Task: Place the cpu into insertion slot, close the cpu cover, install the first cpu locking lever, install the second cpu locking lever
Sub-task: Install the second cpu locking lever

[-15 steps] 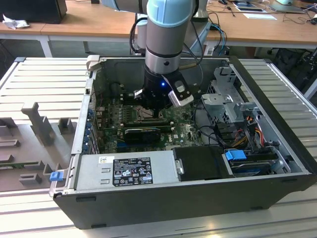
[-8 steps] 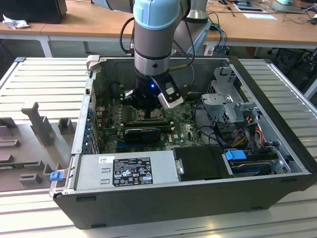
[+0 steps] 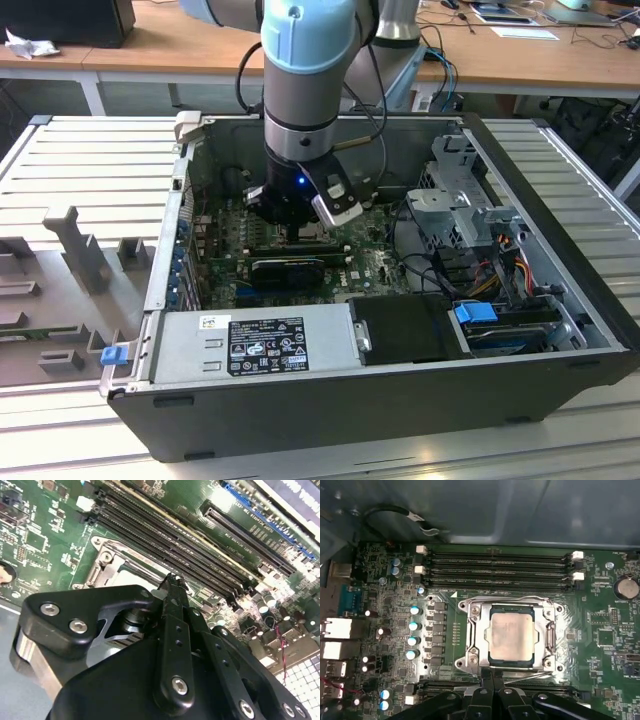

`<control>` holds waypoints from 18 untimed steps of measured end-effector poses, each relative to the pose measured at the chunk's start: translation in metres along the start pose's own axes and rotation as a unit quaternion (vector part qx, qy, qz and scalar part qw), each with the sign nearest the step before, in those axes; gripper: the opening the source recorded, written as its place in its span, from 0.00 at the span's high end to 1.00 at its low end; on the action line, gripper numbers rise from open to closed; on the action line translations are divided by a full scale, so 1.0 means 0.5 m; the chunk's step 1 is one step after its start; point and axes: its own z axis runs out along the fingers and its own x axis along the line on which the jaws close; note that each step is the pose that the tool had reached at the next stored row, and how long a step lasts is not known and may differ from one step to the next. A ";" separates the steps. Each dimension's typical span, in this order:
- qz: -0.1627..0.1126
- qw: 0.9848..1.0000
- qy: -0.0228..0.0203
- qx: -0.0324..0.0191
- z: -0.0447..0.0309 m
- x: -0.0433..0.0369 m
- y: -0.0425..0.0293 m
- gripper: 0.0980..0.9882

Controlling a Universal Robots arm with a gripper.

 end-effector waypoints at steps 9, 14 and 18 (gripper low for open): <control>-0.005 1.000 0.000 -0.008 0.007 0.018 -0.013 0.99; -0.014 1.000 0.001 -0.020 0.018 0.034 -0.019 0.99; -0.014 1.000 0.001 -0.024 0.024 0.036 -0.022 0.99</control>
